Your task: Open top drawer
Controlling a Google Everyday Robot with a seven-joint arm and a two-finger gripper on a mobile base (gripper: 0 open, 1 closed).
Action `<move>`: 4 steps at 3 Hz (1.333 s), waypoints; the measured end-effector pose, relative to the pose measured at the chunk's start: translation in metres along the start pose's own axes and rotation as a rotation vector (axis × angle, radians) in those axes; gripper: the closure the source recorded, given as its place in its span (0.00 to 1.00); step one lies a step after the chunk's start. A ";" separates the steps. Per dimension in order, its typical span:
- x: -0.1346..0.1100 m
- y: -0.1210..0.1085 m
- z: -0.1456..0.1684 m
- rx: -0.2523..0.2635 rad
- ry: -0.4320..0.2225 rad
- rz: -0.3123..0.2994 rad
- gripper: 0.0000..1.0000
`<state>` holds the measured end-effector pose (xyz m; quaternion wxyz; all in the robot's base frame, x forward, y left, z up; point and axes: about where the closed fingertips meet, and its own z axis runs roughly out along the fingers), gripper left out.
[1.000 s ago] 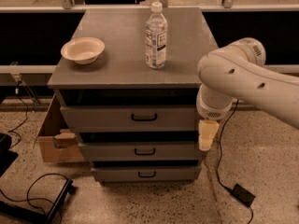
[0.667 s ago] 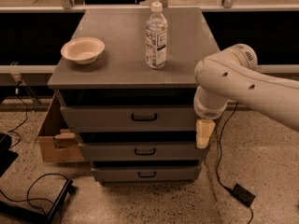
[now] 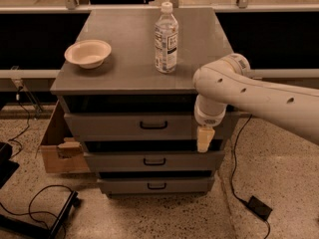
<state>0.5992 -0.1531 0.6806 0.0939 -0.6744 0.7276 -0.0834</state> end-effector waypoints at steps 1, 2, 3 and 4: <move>-0.005 0.009 0.009 -0.040 0.007 -0.007 0.38; 0.001 0.027 0.003 -0.068 0.019 0.016 0.63; 0.001 0.025 -0.001 -0.068 0.019 0.016 0.85; 0.001 0.024 -0.007 -0.068 0.019 0.016 1.00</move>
Offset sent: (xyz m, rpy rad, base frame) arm -0.0961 -0.0183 -0.0003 -0.0399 0.1372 -0.0877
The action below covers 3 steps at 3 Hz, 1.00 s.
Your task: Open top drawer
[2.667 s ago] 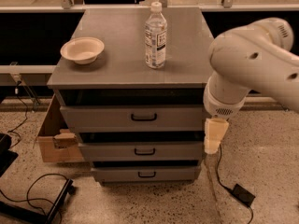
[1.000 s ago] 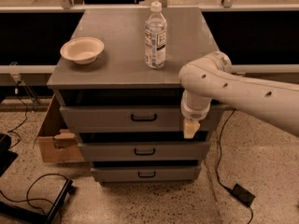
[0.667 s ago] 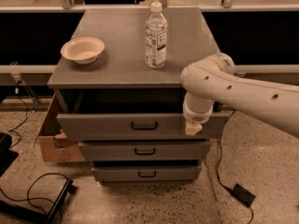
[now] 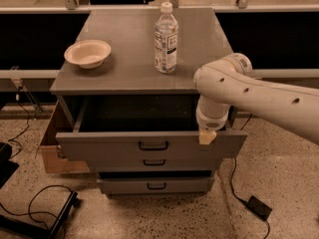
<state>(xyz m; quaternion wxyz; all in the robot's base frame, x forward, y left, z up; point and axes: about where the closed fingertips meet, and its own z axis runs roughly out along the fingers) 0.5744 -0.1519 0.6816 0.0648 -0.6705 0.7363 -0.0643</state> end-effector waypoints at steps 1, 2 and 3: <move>0.000 0.000 -0.001 0.000 0.000 0.000 1.00; 0.012 0.031 -0.017 -0.007 0.017 0.036 1.00; 0.012 0.030 -0.016 -0.007 0.017 0.036 1.00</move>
Offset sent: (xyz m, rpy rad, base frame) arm -0.3136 -0.0794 0.1008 -0.0823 0.0629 -0.3463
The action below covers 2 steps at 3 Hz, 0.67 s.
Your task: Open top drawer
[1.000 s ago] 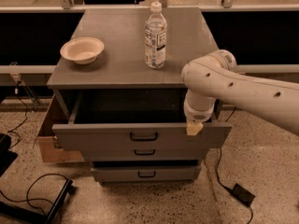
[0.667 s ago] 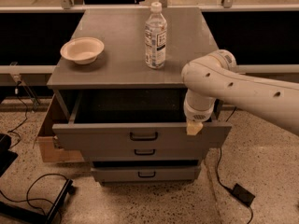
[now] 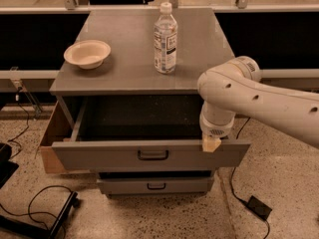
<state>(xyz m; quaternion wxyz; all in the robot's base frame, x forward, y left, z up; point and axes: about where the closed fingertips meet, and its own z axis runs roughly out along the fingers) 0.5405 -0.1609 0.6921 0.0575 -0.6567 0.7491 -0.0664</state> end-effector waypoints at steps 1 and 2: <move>0.000 0.000 0.000 0.000 0.000 0.000 0.82; 0.000 0.001 0.001 -0.002 0.001 -0.001 0.59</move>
Offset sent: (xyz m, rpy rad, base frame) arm 0.0000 0.0000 0.0000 0.0000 0.0001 0.0000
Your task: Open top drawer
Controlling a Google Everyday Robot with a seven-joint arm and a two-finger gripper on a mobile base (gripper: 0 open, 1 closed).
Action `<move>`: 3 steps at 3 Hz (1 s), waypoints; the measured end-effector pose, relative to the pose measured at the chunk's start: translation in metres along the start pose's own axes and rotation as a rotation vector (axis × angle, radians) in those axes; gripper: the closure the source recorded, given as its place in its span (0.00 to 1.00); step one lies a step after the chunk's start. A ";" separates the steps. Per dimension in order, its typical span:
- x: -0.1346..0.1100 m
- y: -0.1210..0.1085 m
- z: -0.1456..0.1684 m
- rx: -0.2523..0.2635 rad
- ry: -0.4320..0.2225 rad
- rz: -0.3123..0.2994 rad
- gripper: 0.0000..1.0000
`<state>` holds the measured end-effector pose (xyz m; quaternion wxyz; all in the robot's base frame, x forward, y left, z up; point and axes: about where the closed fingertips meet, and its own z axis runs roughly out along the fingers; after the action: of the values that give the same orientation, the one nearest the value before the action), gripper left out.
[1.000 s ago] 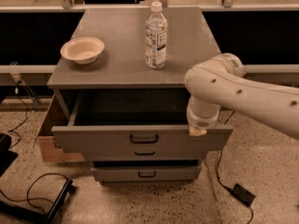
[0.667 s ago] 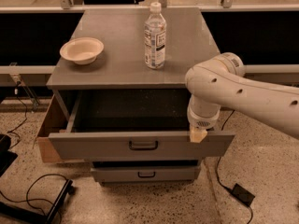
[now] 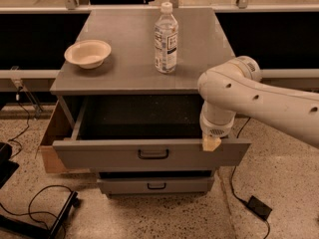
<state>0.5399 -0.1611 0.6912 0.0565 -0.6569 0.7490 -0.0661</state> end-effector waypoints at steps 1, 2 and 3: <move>0.000 0.001 0.001 -0.001 0.001 0.000 0.36; 0.001 0.001 0.001 -0.003 0.002 -0.001 0.13; 0.001 0.002 0.002 -0.005 0.003 -0.001 0.00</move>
Offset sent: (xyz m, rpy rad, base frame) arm -0.0004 -0.0002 -0.0006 -0.0007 0.0013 0.0002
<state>0.5383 -0.1618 0.6888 0.0539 -0.6573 0.7488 -0.0653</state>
